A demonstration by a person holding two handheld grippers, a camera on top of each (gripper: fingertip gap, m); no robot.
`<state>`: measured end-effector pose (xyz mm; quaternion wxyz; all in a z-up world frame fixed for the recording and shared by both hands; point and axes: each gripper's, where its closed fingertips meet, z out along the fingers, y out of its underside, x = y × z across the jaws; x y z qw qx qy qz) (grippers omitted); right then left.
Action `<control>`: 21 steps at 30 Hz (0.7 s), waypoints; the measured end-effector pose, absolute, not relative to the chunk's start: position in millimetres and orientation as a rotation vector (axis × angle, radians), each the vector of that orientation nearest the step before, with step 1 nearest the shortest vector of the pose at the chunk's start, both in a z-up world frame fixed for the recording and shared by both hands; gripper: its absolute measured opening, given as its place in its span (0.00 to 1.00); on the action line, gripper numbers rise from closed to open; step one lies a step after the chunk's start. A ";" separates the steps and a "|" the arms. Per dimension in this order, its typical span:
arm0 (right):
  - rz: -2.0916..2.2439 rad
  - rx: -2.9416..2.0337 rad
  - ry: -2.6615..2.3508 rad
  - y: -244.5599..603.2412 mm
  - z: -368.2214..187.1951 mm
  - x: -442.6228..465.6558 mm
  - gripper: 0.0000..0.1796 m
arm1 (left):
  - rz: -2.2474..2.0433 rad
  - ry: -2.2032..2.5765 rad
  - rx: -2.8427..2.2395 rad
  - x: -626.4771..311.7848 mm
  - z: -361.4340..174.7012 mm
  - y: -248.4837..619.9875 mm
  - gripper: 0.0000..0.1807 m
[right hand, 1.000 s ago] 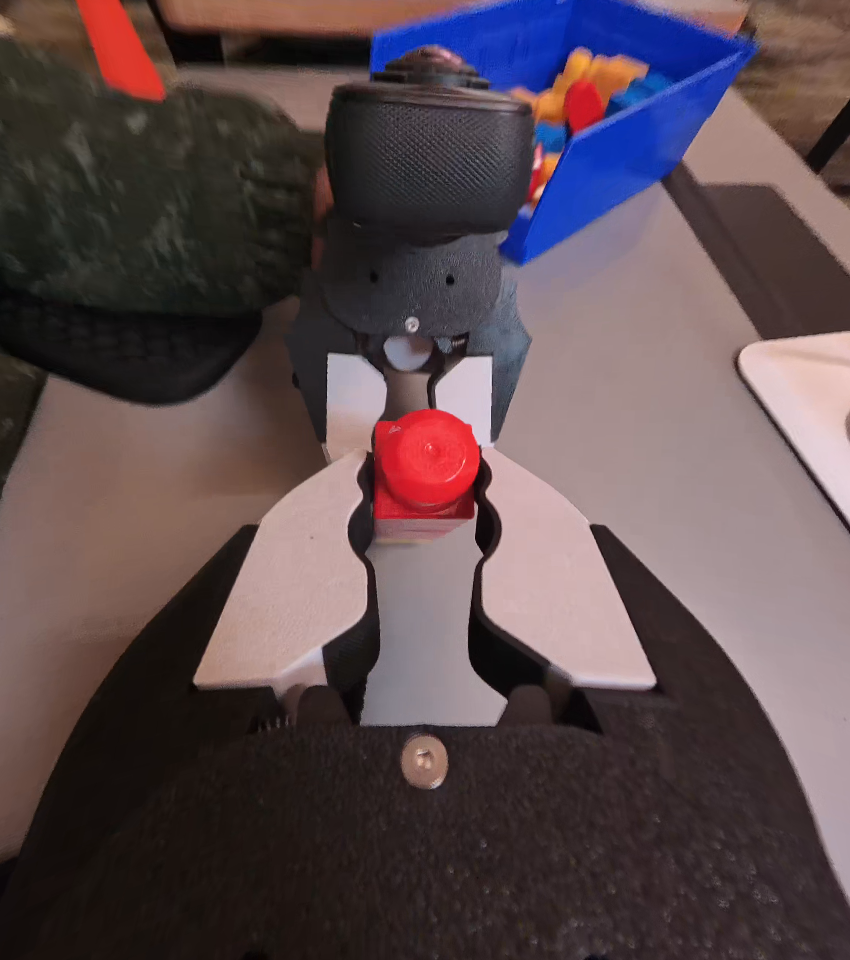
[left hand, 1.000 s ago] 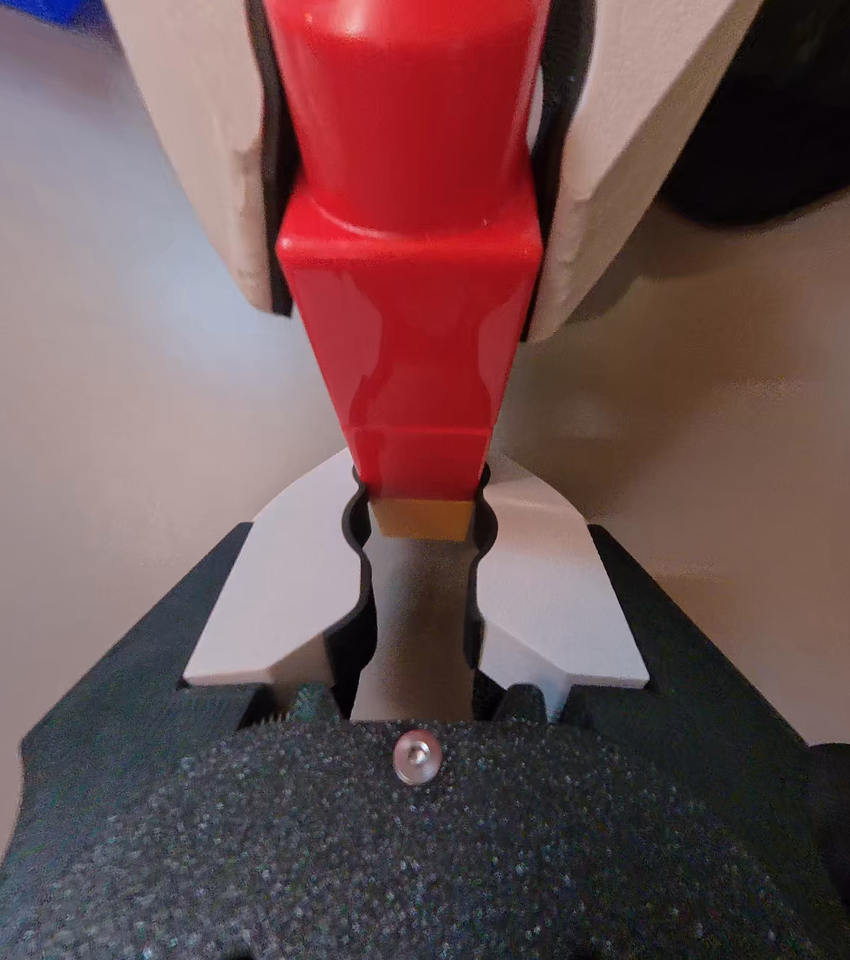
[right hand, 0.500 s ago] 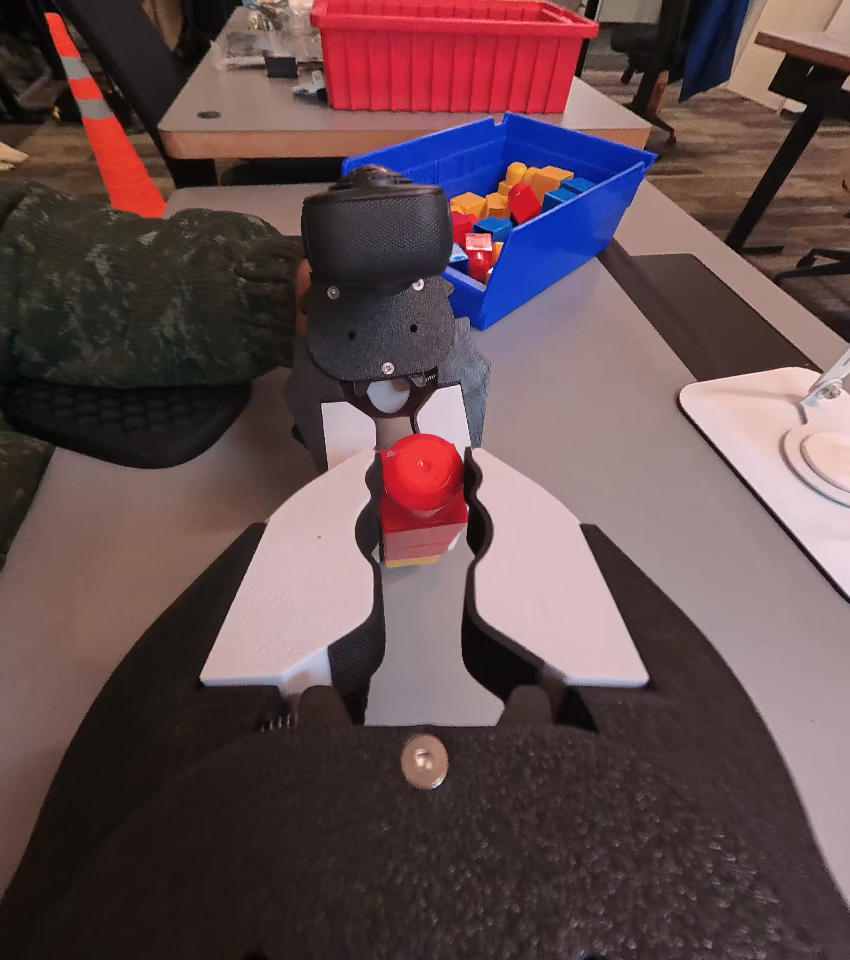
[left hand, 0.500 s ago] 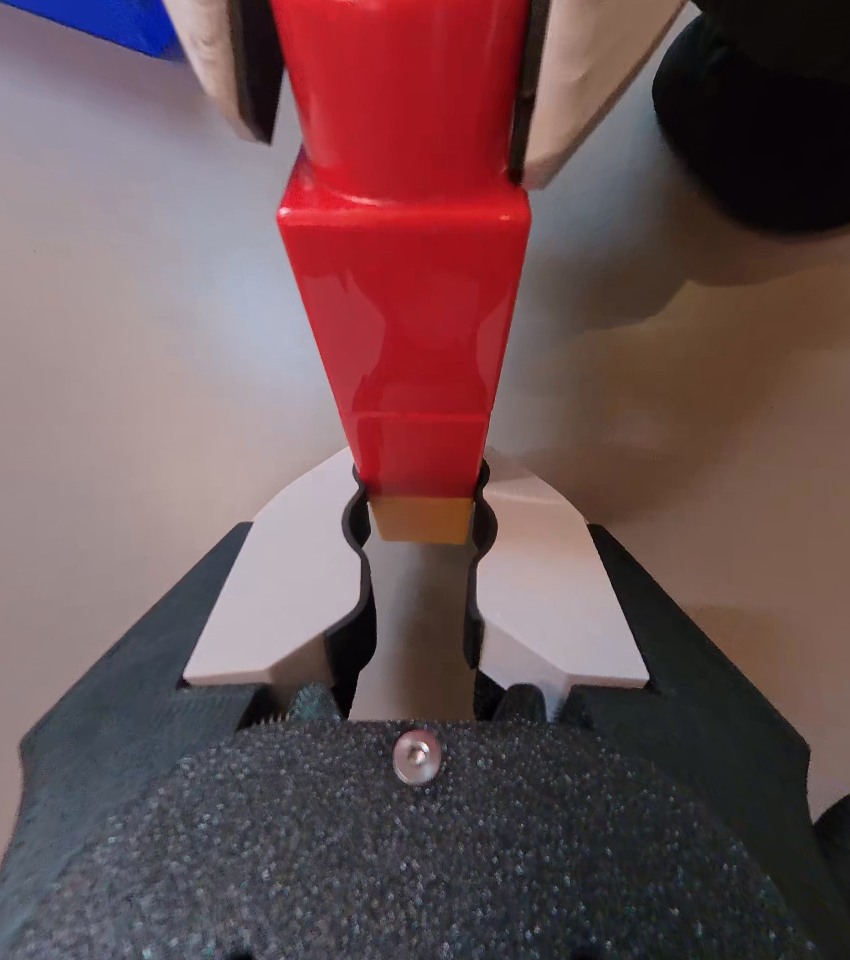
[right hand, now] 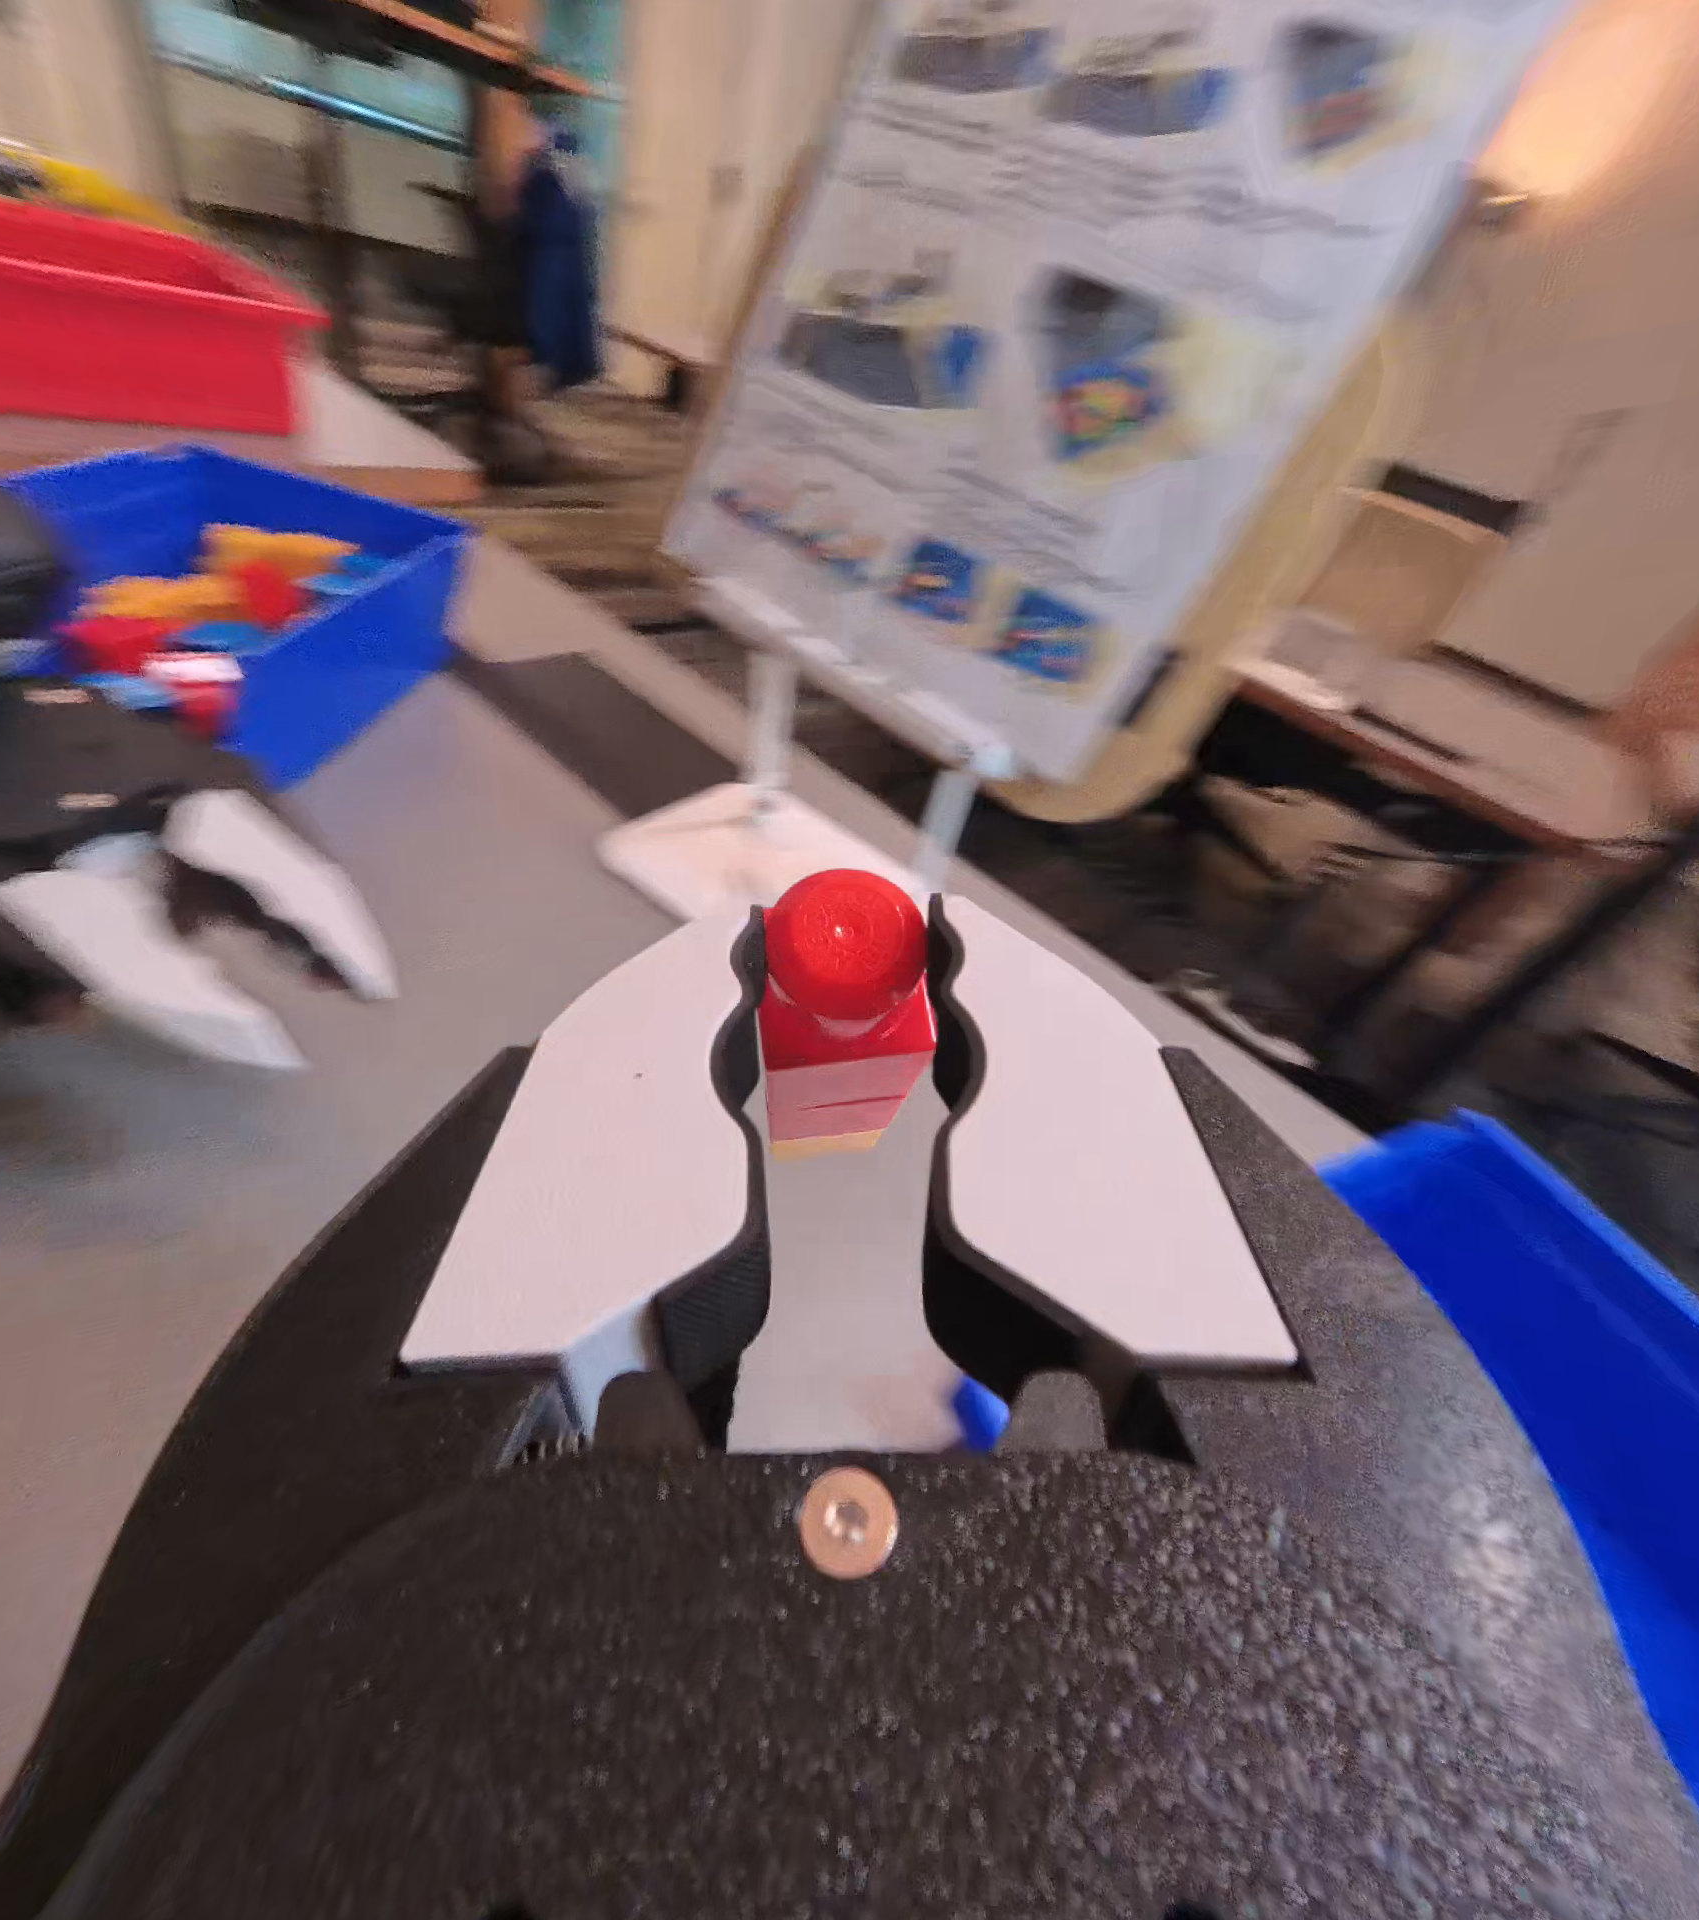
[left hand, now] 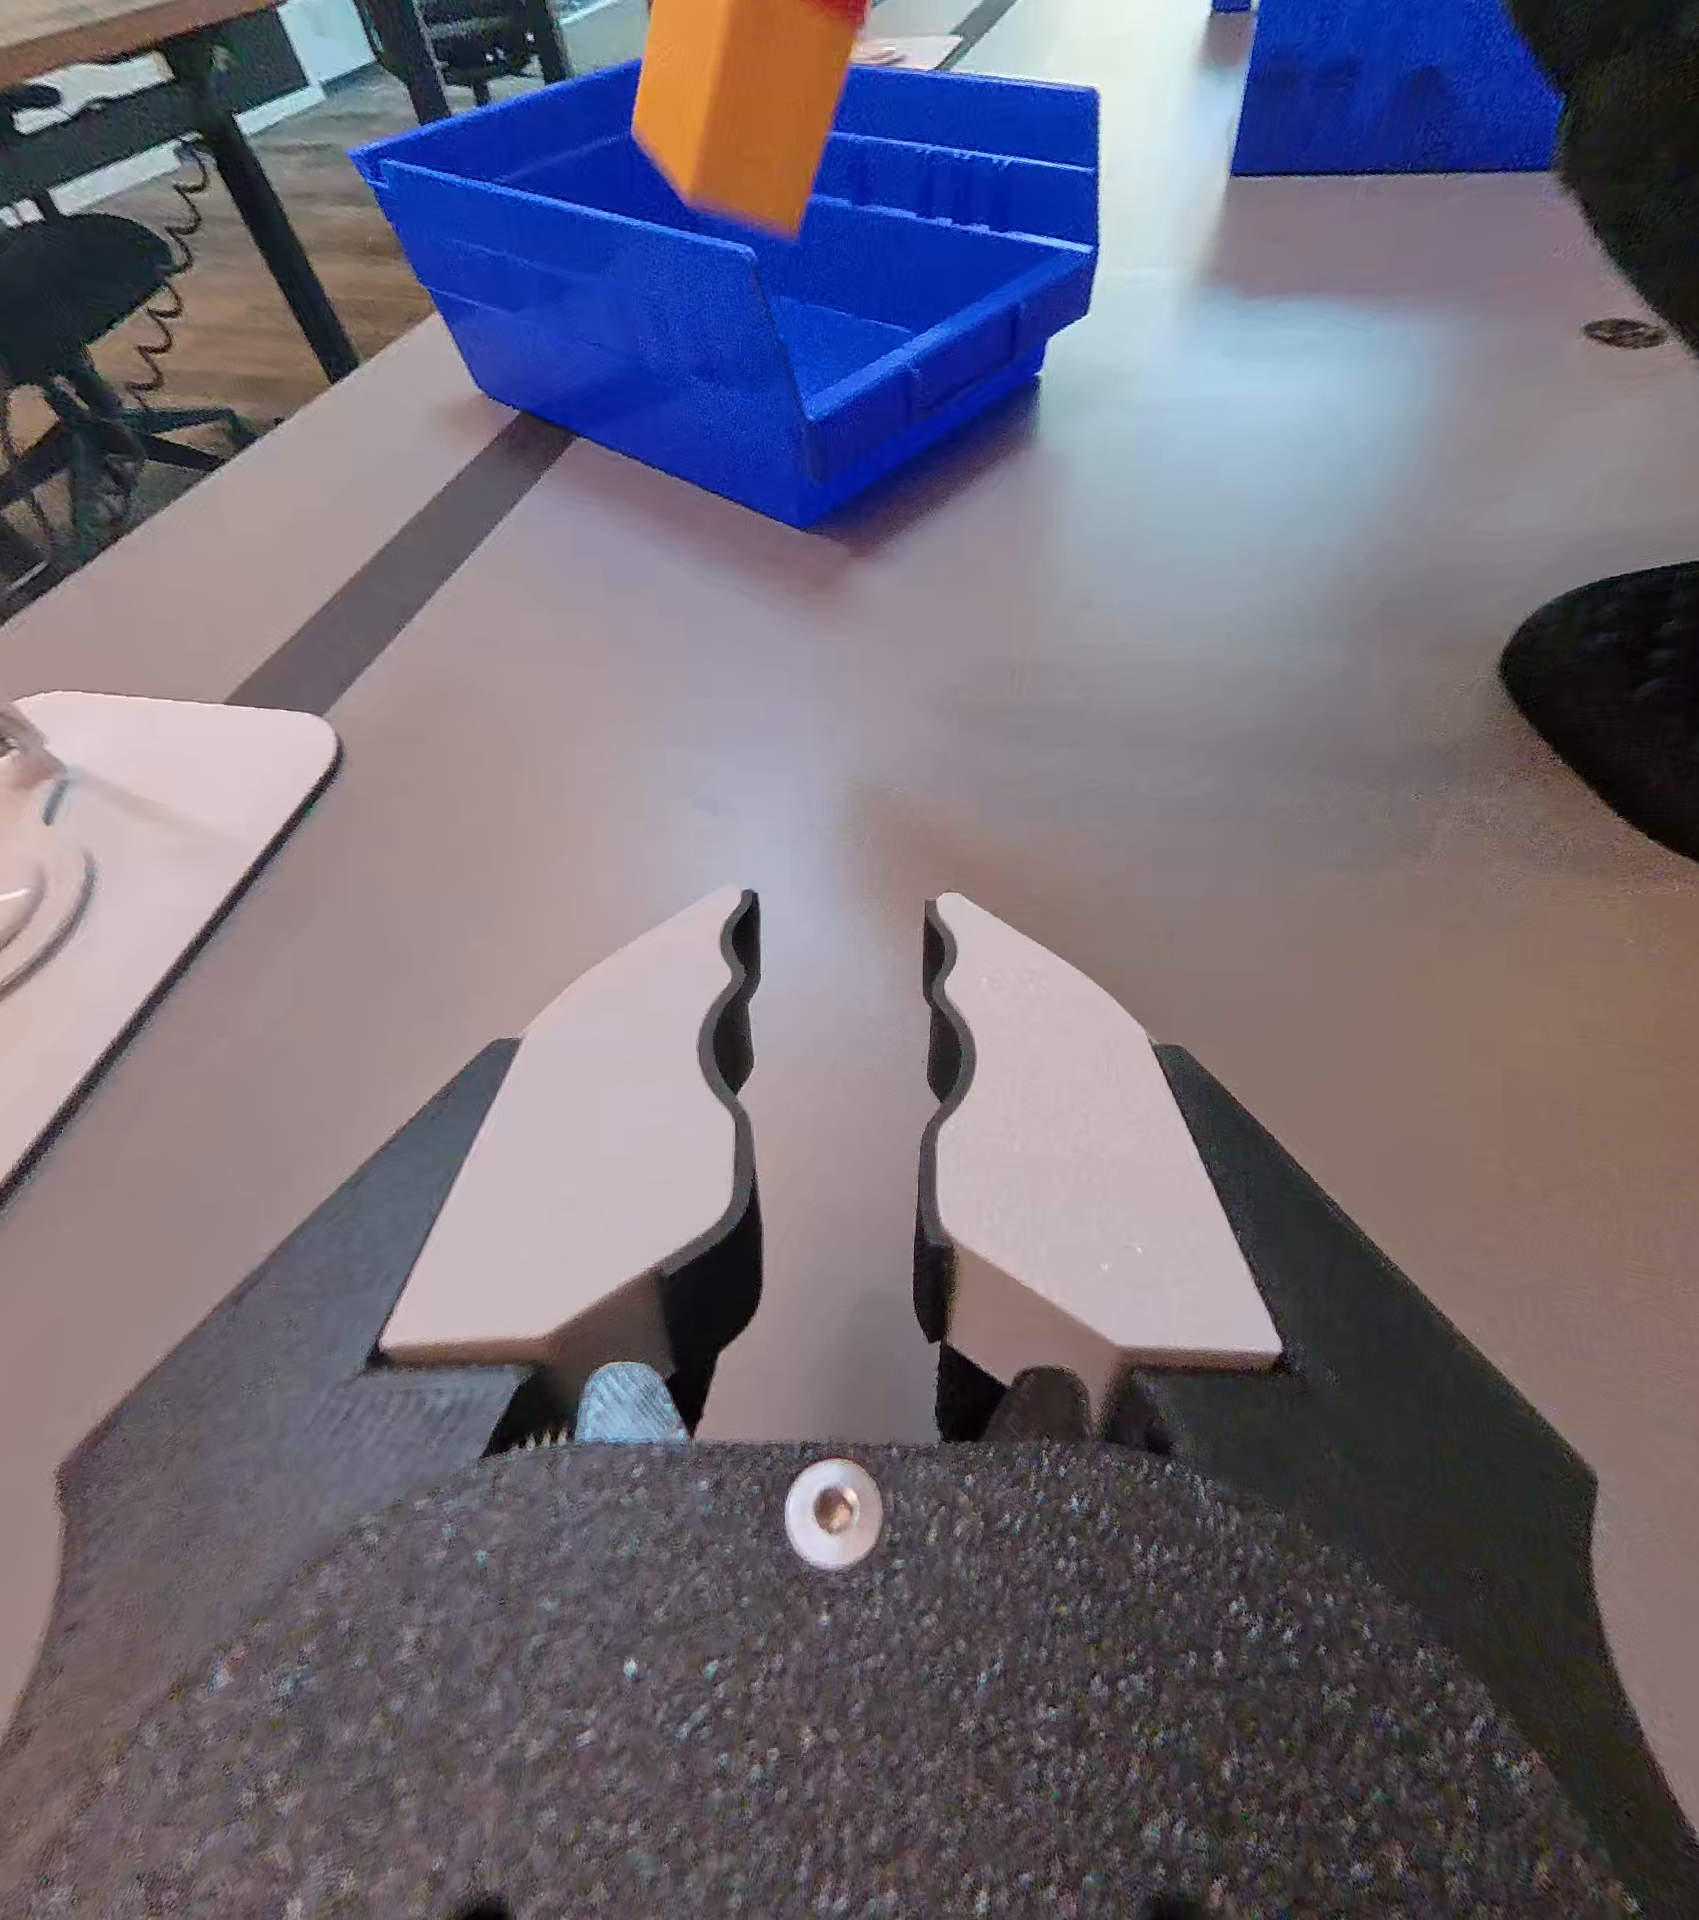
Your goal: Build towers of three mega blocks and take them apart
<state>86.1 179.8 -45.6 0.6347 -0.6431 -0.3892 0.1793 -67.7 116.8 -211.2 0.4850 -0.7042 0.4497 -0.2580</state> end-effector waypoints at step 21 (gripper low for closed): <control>0.539 -1.901 -0.745 324.7 -150.1 194.3 0.17 | -0.512 1.206 -1.716 -60.7 -232.7 114.3 0.10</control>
